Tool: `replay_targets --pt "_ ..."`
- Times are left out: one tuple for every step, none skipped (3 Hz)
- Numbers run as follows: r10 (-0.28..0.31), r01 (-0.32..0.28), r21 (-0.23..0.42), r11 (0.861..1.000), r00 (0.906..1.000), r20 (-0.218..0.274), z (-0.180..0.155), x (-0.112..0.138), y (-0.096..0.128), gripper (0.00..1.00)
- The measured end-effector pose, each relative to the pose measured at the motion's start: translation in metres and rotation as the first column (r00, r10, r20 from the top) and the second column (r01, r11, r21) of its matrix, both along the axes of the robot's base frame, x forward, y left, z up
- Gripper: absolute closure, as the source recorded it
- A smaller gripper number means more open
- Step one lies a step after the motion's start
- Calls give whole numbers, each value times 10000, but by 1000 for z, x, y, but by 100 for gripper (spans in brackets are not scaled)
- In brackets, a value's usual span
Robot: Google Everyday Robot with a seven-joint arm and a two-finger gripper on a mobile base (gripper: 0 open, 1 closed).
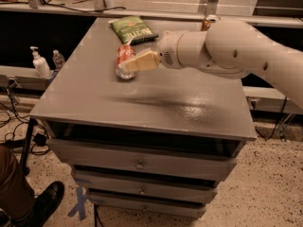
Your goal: Knock coke can over
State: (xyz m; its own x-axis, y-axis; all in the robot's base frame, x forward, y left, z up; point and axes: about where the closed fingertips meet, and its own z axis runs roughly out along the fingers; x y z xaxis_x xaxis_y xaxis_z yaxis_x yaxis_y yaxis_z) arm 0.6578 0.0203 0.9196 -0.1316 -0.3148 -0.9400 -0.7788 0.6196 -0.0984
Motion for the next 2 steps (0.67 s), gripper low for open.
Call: replay_targets --pt "269 -267 -235 9994 9996 73 5 -25 -34 0" --pt "554 -538 -571 9969 9981 264 19 -49 -73 0"
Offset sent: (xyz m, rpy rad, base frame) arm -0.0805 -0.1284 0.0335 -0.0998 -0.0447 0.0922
